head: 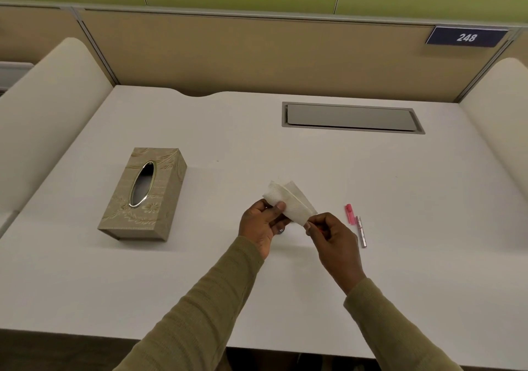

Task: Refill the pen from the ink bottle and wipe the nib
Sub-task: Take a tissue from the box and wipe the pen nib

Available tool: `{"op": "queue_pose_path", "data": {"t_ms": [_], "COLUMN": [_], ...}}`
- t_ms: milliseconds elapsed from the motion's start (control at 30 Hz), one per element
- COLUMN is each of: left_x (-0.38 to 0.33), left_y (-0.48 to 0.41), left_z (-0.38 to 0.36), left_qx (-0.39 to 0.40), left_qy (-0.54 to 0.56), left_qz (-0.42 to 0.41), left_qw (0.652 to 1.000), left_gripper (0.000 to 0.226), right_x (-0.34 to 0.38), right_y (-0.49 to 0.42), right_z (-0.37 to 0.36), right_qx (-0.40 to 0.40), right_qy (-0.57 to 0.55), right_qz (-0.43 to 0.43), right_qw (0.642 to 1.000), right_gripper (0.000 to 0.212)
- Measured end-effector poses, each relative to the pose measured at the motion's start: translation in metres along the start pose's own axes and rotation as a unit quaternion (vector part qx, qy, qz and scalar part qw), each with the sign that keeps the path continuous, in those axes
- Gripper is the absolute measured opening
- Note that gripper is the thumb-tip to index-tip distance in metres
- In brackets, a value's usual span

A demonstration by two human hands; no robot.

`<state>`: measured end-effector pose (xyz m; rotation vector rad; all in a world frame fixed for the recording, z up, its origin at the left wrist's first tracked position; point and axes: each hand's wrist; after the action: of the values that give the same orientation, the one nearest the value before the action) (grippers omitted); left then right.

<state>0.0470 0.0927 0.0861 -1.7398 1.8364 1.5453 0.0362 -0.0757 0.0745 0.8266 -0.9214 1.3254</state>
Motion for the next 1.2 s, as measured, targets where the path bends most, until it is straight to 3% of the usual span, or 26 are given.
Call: {"op": "queue_pose_path", "data": {"t_ms": [267,500,833,1000,1200], "left_x": [-0.01,-0.021,-0.018,-0.011,-0.014], "left_y": [-0.002,-0.012,-0.007,0.002,0.016], "left_z": [0.003,0.01,0.009,0.004,0.002], "left_qx": [-0.019,-0.05,-0.108,-0.074,0.0], "left_qy": [0.032,0.049,-0.07,-0.116,-0.025], "left_qz": [0.002,-0.01,-0.079,-0.082,-0.003], "left_qw": [0.999,0.998,0.989,0.987,1.0], "left_gripper": [0.012,0.013,0.023,0.022,0.018], "right_x": [0.01,0.01,0.02,0.02,0.011], "right_y": [0.001,0.006,0.015,0.018,0.016], "right_z": [0.002,0.009,0.013,0.003,0.002], "right_qx": [0.031,0.038,0.039,0.033,-0.009], "right_qy": [-0.018,-0.068,-0.166,-0.129,-0.086], "right_qz": [-0.03,-0.112,-0.134,-0.142,-0.135], "right_qw": [0.999,0.991,0.976,0.981,0.987], "right_gripper": [0.01,0.012,0.014,0.014,0.013]}}
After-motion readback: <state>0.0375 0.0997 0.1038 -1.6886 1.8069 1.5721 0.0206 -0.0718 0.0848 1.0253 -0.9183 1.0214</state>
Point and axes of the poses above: each hand's wrist, its own y-axis away from the middle knuckle, its own z-axis out of the back of the hand, x = y × z, and after that the axes turned 7 degrees about -x, right-handed
